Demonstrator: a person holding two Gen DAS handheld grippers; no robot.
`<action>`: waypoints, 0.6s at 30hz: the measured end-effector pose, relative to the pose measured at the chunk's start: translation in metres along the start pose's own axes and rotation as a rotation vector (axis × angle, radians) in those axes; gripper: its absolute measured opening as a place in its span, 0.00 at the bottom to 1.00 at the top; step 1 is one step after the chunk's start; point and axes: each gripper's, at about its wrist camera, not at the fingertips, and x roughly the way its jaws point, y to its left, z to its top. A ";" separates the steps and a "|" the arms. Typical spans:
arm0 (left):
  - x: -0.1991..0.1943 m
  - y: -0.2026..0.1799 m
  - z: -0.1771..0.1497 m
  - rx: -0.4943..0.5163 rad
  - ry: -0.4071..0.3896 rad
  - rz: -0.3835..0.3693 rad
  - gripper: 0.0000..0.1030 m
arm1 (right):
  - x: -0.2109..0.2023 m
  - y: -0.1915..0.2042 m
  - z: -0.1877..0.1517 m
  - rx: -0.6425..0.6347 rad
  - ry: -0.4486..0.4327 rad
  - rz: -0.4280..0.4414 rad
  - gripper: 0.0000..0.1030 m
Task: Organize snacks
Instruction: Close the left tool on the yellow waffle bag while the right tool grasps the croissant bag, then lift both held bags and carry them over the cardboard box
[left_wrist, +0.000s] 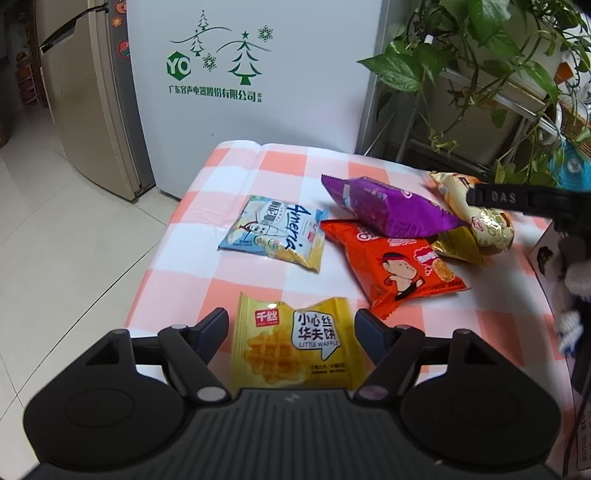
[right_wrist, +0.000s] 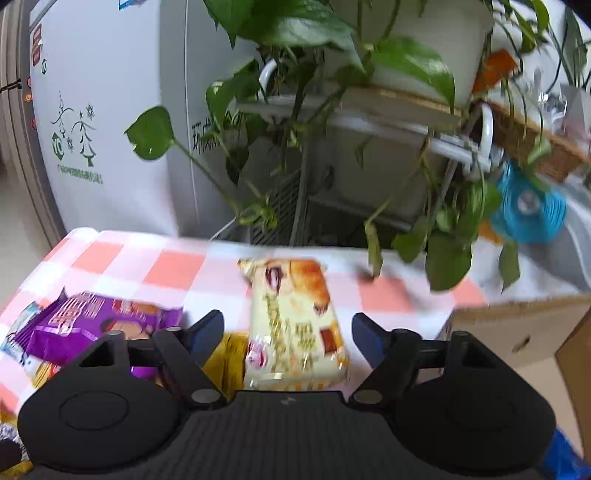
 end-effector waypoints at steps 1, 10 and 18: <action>0.001 0.000 0.000 0.001 0.002 -0.001 0.76 | 0.004 -0.002 0.002 0.006 0.008 0.011 0.86; 0.009 -0.003 -0.003 0.020 0.035 -0.013 0.78 | 0.040 0.006 0.001 -0.043 0.114 0.023 0.86; 0.018 -0.003 -0.010 0.050 0.049 -0.003 0.77 | 0.044 0.007 -0.005 -0.010 0.167 0.046 0.68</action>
